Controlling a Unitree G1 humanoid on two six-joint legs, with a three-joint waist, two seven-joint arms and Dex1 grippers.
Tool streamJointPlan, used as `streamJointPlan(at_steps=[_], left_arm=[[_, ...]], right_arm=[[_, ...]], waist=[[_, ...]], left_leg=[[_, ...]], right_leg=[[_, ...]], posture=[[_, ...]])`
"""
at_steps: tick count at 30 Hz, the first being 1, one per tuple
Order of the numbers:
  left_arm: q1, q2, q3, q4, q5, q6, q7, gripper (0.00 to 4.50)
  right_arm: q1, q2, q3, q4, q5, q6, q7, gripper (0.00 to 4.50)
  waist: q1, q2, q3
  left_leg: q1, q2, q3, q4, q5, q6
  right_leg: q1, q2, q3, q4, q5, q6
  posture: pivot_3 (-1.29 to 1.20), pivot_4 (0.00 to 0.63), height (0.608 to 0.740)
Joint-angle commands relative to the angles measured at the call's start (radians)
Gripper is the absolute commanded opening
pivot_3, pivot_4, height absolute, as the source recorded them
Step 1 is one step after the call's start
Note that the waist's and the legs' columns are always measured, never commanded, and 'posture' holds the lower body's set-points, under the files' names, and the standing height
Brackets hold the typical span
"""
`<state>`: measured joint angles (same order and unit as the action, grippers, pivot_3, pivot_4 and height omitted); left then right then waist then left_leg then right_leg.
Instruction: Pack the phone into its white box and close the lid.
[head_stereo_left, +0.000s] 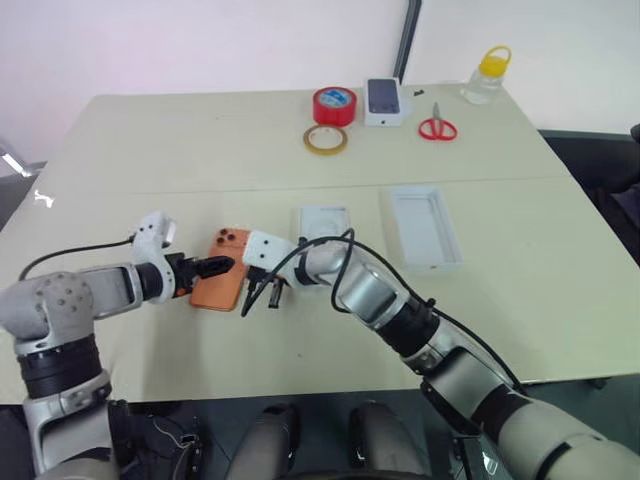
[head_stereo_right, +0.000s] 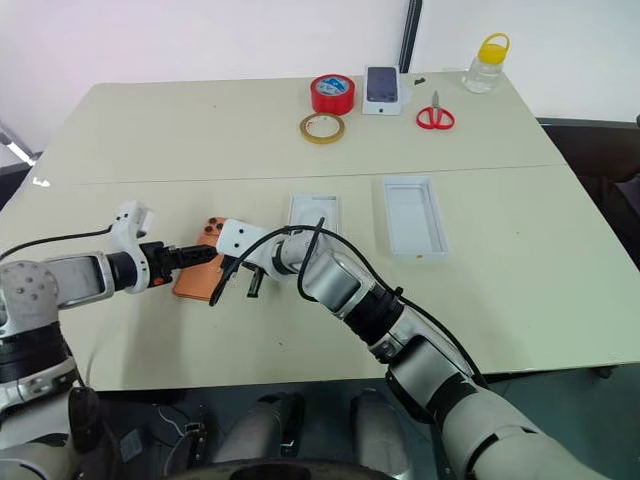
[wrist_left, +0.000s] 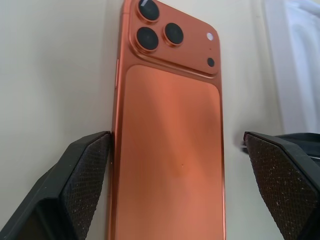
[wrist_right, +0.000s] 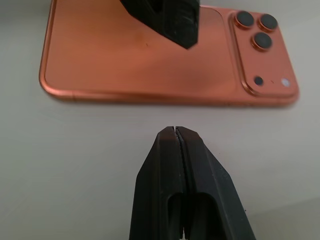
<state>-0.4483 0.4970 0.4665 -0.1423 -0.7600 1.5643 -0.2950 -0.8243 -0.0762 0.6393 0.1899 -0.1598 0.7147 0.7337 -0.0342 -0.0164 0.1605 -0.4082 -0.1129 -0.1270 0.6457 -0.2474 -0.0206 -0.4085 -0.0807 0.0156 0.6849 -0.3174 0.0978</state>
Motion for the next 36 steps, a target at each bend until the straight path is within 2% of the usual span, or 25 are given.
streamJointPlan(at_steps=[1, 6, 13, 16, 27, 28, 30, 32, 34, 35, 36], left_arm=[[0.023, -0.074, -0.026, -0.012, -0.059, 0.05, 0.006, 4.45], [0.035, -0.12, -0.001, -0.022, -0.114, 0.05, 0.039, 4.45], [0.049, -0.121, 0.03, -0.013, -0.191, 0.05, 0.094, 4.45], [0.041, -0.115, 0.058, 0.007, -0.209, 0.05, 0.121, 3.71], [0.02, -0.104, 0.149, 0.096, -0.314, 0.05, 0.218, 3.71], [0.021, -0.106, 0.155, 0.098, -0.326, 0.05, 0.229, 3.17], [0.02, -0.109, 0.17, 0.106, -0.351, 0.05, 0.253, 2.38], [0.018, -0.111, 0.183, 0.115, -0.376, 0.05, 0.277, 1.18], [0.019, -0.112, 0.192, 0.121, -0.402, 0.05, 0.298, 0.28], [0.021, -0.113, 0.196, 0.13, -0.421, 0.05, 0.315, 0.07], [0.023, -0.114, 0.202, 0.136, -0.438, 0.05, 0.331, 0.07]], right_arm=[[-0.015, -0.001, -0.001, -0.021, -0.009, -0.008, 0.007, 0.0], [-0.014, -0.003, -0.001, -0.01, -0.018, -0.014, 0.009, 0.0], [-0.015, -0.002, -0.006, 0.0, -0.024, -0.023, 0.009, 0.0], [-0.011, -0.003, -0.007, -0.007, -0.024, -0.02, 0.009, 0.0], [-0.004, -0.02, -0.009, -0.028, -0.03, -0.013, 0.009, 0.0], [-0.005, -0.023, -0.011, -0.033, -0.029, -0.011, 0.009, 0.0], [-0.007, -0.027, -0.016, -0.043, -0.028, -0.007, 0.01, 0.0], [-0.012, -0.038, -0.024, -0.063, -0.028, -0.003, 0.011, 0.0], [-0.017, -0.05, -0.035, -0.088, -0.023, 0.008, 0.016, 0.0], [-0.018, -0.057, -0.041, -0.105, -0.019, 0.014, 0.019, 0.0], [-0.019, -0.064, -0.047, -0.121, -0.016, 0.022, 0.022, 0.0]], waist=[[0.002, 0.0, -0.001], [0.001, 0.0, -0.001], [-0.002, 0.0, -0.001], [-0.006, 0.0, -0.001], [-0.008, 0.0, -0.001], [-0.008, 0.0, -0.001], [-0.009, 0.0, -0.001], [-0.009, 0.0, -0.001], [-0.008, 0.0, -0.001], [-0.009, 0.0, -0.001], [-0.01, 0.0, -0.001]], left_leg=[[0.0, 0.0, 0.0, 0.0, 0.0, 0.0], [0.0, 0.0, 0.0, 0.0, 0.0, 0.0], [0.0, 0.0, 0.0, 0.0, 0.0, 0.0], [0.0, 0.0, 0.0, 0.0, 0.0, 0.0], [0.0, 0.0, 0.0, 0.0, 0.0, 0.0], [0.0, 0.0, 0.0, 0.0, 0.0, 0.0], [0.0, 0.0, 0.0, 0.0, 0.0, 0.0], [0.0, 0.0, 0.0, 0.0, 0.0, 0.0], [0.0, 0.0, 0.0, 0.0, 0.0, 0.0], [0.0, 0.0, 0.0, 0.0, 0.0, 0.0], [0.0, 0.0, 0.0, 0.0, 0.0, 0.0]], right_leg=[[0.0, 0.0, 0.0, 0.0, 0.0, 0.0], [0.001, 0.0, 0.0, 0.0, 0.0, 0.0], [0.001, 0.0, 0.0, 0.0, 0.0, 0.0], [0.001, 0.0, 0.0, 0.0, 0.0, 0.0], [0.001, 0.0, 0.0, 0.0, 0.0, 0.0], [0.001, 0.0, 0.0, 0.0, 0.0, 0.0], [0.001, 0.0, 0.0, 0.0, 0.0, 0.0], [0.001, 0.0, 0.0, 0.0, 0.0, 0.0], [0.001, 0.0, 0.0, 0.0, 0.0, 0.0], [0.001, 0.0, 0.0, 0.0, 0.0, 0.0], [0.001, 0.0, 0.0, 0.0, 0.0, 0.0]], posture=[[0.0, 0.15, 0.74], [0.0, 0.15, 0.74], [0.0, 0.15, 0.74], [0.0, 0.15, 0.74], [0.0, 0.15, 0.74], [0.0, 0.15, 0.74], [0.0, 0.15, 0.74], [0.0, 0.15, 0.74], [0.0, 0.15, 0.74], [0.0, 0.15, 0.74], [0.0, 0.15, 0.74]])
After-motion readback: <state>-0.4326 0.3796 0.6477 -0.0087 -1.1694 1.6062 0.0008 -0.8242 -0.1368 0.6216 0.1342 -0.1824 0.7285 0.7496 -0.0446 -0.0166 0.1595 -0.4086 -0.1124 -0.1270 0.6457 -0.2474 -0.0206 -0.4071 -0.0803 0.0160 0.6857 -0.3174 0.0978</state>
